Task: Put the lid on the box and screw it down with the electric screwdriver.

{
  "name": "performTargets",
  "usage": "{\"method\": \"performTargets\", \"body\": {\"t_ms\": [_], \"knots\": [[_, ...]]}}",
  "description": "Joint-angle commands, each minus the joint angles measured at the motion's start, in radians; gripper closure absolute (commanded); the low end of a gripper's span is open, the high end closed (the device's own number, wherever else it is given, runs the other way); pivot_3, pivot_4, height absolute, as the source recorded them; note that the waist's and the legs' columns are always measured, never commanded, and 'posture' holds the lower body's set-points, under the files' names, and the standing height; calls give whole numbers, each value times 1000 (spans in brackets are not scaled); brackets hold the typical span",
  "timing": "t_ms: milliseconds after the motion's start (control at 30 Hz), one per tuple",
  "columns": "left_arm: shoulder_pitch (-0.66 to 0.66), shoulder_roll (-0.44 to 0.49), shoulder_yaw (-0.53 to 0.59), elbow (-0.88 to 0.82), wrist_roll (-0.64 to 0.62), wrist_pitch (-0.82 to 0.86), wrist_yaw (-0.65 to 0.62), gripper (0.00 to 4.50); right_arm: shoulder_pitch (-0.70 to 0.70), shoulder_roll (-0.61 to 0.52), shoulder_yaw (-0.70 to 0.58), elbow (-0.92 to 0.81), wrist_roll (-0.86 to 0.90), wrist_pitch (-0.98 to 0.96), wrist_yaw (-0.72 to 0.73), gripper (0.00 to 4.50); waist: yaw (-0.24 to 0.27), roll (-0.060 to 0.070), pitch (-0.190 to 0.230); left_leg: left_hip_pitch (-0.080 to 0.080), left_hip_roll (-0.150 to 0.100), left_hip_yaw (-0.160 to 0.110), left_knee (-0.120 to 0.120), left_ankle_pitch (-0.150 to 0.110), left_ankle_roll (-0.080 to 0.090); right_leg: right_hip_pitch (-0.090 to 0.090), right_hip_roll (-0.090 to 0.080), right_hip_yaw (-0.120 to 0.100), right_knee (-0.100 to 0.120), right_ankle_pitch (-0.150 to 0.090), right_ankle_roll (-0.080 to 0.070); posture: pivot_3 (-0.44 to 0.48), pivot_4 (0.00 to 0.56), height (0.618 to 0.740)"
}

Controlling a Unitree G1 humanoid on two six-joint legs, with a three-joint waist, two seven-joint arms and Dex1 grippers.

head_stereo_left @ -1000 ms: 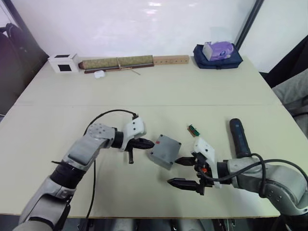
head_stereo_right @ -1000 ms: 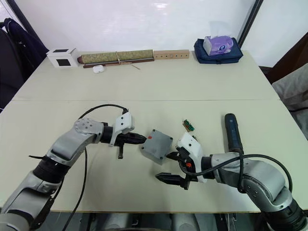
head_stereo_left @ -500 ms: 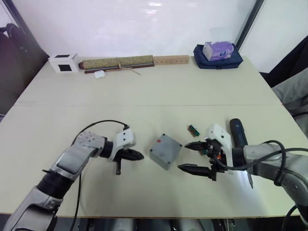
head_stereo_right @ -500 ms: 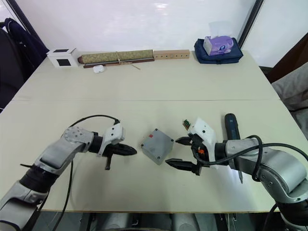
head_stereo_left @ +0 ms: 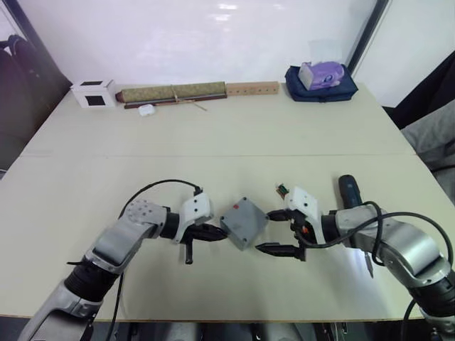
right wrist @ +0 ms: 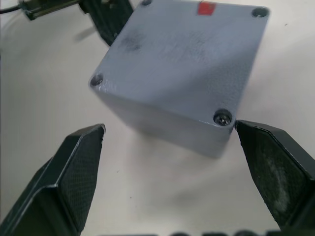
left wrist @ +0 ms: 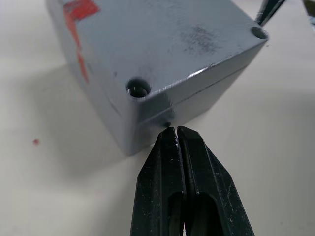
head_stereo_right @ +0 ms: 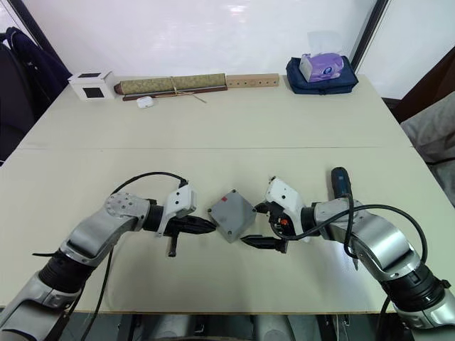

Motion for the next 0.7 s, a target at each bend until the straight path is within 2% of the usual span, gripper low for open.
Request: {"method": "performTargets", "body": {"t_ms": [33, 433, 700], "knots": [[-41, -16, 36, 12, -8, -27, 17, 4500, 24, 14, -3, -83, 44, 23, 18, 78, -1, 0, 0, 0, 0, 0, 0, 0, 0, 0, 0, 0, 0, 0, 0, 0, 150, 740], [-56, -1, 24, 15, -21, -28, -23, 4500, 76, 35, -23, -110, 7, 30, -26, 78, -2, 0, 0, 0, -1, 0, 0, 0, 0, 0, 0, 0, 0, 0, 0, 0, 150, 740], [-59, 1, 18, 2, -24, -15, -50, 4500, 51, 71, -19, -76, -27, 16, -52, 78, -3, 0, 0, 0, -1, 0, 0, 0, 0, 0, 0, 0, 1, 0, 0, 0, 150, 740]]}}
